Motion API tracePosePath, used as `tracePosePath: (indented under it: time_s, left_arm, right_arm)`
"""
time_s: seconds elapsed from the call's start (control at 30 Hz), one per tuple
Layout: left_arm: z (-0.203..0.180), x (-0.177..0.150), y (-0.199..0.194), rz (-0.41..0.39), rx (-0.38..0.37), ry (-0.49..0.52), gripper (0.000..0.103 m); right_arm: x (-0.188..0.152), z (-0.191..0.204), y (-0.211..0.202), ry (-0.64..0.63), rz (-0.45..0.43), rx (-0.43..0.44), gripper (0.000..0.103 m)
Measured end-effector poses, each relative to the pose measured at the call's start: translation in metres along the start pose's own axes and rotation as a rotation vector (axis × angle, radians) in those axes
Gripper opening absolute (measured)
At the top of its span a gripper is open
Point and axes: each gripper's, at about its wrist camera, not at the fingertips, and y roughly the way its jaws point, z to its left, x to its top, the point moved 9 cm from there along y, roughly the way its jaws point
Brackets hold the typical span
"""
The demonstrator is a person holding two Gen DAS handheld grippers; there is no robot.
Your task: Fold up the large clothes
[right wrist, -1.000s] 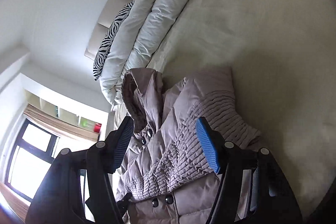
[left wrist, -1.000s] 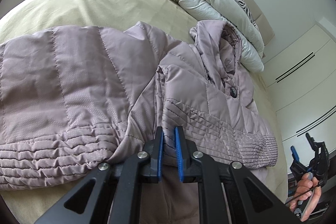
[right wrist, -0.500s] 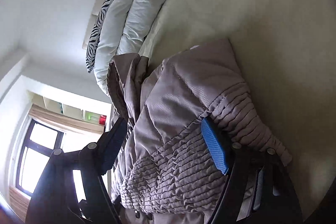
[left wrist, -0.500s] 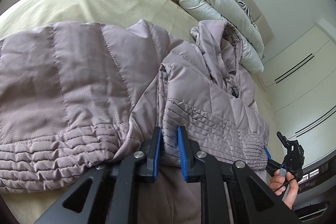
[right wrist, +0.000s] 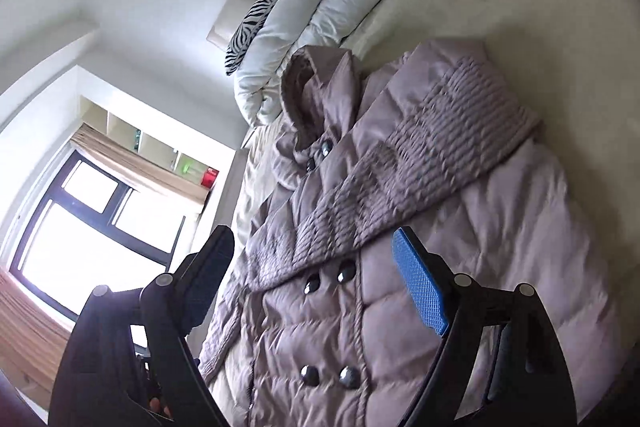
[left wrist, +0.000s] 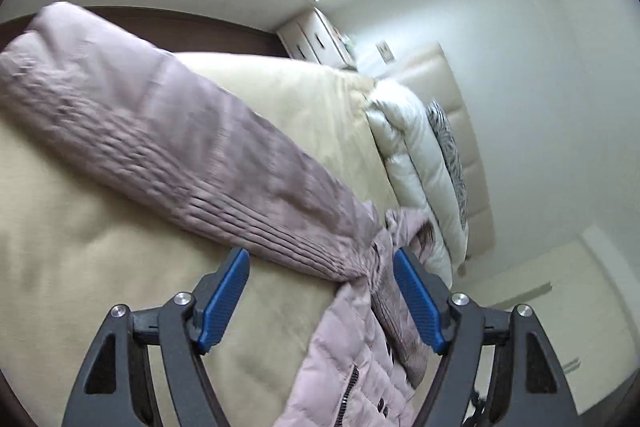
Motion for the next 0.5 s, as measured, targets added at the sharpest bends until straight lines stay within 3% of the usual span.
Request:
tracePosePath:
  time_s: [0.1, 0.2, 0.5]
  left_arm:
    - [0.060, 0.032, -0.042, -0.073, 0.054, -0.147, 0.076]
    - [0.100, 0.048, -0.065, -0.135, 0.041, -0.309, 0.076]
    - [0.145, 0.077, -0.045, -0.189, 0.006, -0.578, 0.075]
  right_arm:
    - [-0.032, 0.021, -0.011, 0.003, 0.020, 0.028, 0.081]
    - [-0.055, 0.036, -0.016, 0.004, 0.029, 0.037, 0.081]
    - [-0.089, 0.058, -0.032, 0.019, 0.045, 0.026, 0.081]
